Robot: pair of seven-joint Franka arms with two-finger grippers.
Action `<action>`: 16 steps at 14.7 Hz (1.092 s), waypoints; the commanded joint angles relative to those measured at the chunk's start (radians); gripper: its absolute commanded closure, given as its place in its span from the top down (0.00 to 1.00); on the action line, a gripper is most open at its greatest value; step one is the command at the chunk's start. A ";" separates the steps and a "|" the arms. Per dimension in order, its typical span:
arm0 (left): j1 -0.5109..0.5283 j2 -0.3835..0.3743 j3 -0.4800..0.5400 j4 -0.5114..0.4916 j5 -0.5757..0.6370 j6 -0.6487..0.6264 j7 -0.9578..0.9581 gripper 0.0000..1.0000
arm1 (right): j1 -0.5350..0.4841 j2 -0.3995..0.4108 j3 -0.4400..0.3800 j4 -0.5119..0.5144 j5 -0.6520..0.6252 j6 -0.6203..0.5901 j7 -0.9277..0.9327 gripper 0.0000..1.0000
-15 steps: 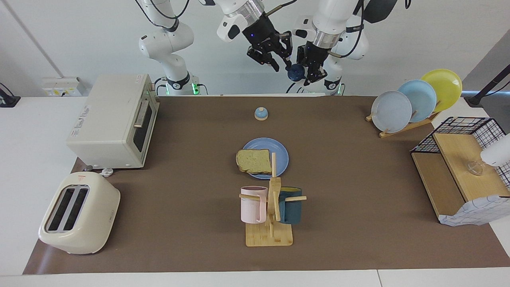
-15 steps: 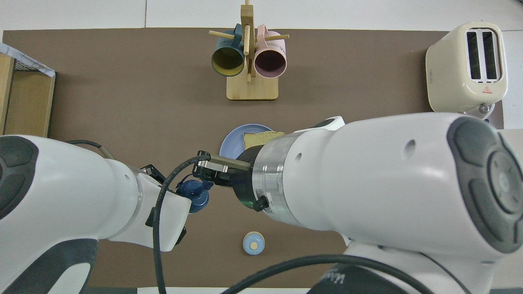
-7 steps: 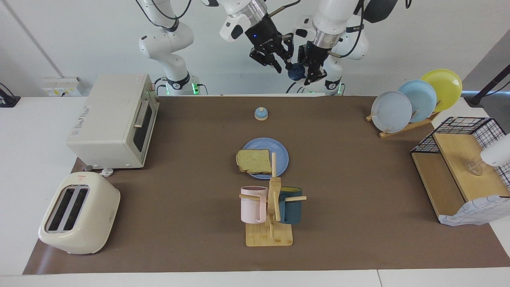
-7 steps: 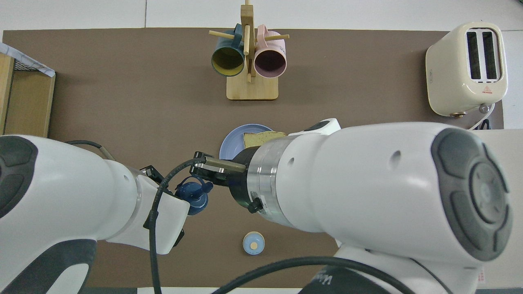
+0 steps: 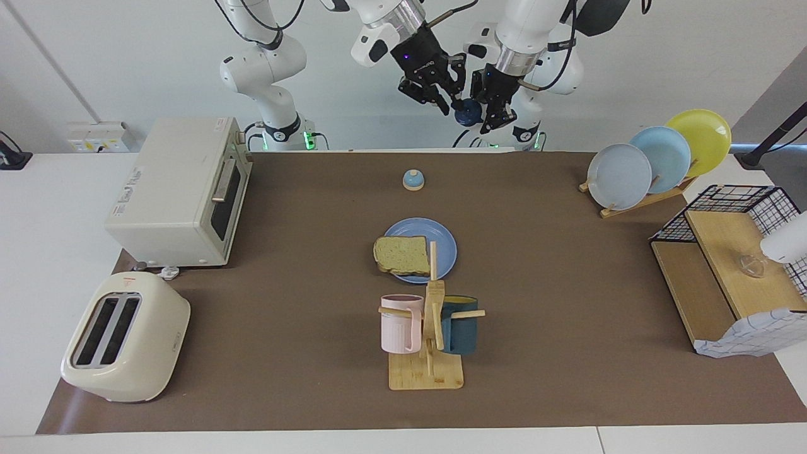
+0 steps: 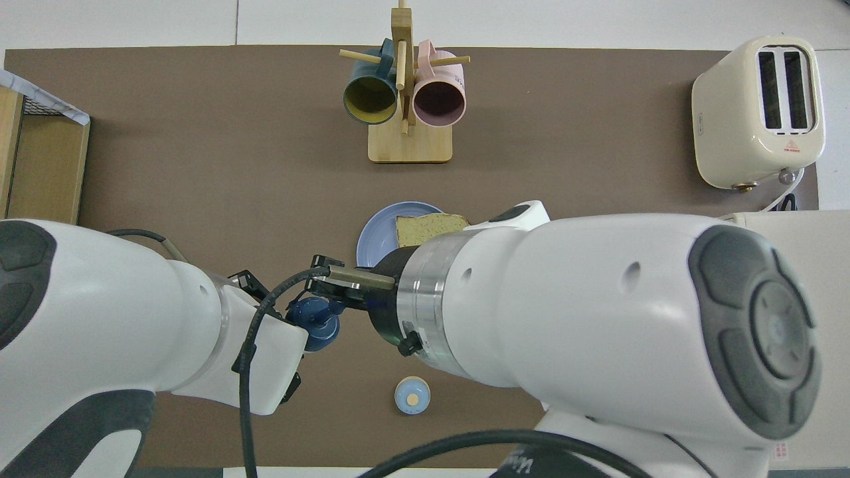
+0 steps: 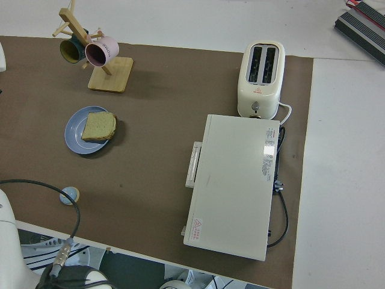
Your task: Put bread on plate and add seasoning
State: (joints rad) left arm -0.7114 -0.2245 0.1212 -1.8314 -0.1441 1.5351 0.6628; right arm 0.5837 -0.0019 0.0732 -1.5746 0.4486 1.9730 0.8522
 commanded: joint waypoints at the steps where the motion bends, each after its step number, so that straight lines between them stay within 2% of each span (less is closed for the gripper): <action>1: -0.008 -0.027 0.011 -0.022 -0.015 -0.006 0.014 0.30 | -0.002 -0.026 0.005 -0.033 -0.011 0.018 0.024 0.15; 4: -0.008 -0.027 0.011 -0.022 -0.015 -0.006 0.012 0.30 | -0.002 -0.026 0.005 -0.033 -0.011 0.017 0.024 0.00; 10: -0.002 -0.027 0.012 -0.022 -0.026 -0.006 0.006 0.28 | -0.002 -0.026 0.005 -0.033 -0.011 0.018 0.036 0.00; 11: -0.002 -0.027 0.011 -0.022 -0.026 -0.006 0.006 0.28 | -0.002 -0.026 0.005 -0.033 -0.011 0.020 0.050 0.15; 12: -0.002 -0.027 0.012 -0.022 -0.026 -0.004 0.003 0.28 | -0.001 -0.026 0.005 -0.033 -0.011 0.020 0.051 0.38; 13: -0.002 -0.027 0.012 -0.022 -0.026 -0.004 0.003 0.28 | -0.001 -0.026 0.005 -0.035 -0.011 0.020 0.053 0.47; 15: -0.002 -0.027 0.012 -0.022 -0.032 -0.004 0.001 0.28 | -0.001 -0.027 0.005 -0.042 -0.011 0.023 0.053 0.53; 16: 0.000 -0.027 0.012 -0.022 -0.032 -0.004 0.000 0.28 | 0.001 -0.033 0.005 -0.050 -0.011 0.024 0.053 0.53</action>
State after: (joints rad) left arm -0.7114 -0.2251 0.1262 -1.8326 -0.1556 1.5320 0.6627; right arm 0.5834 -0.0047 0.0729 -1.5812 0.4466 1.9734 0.8779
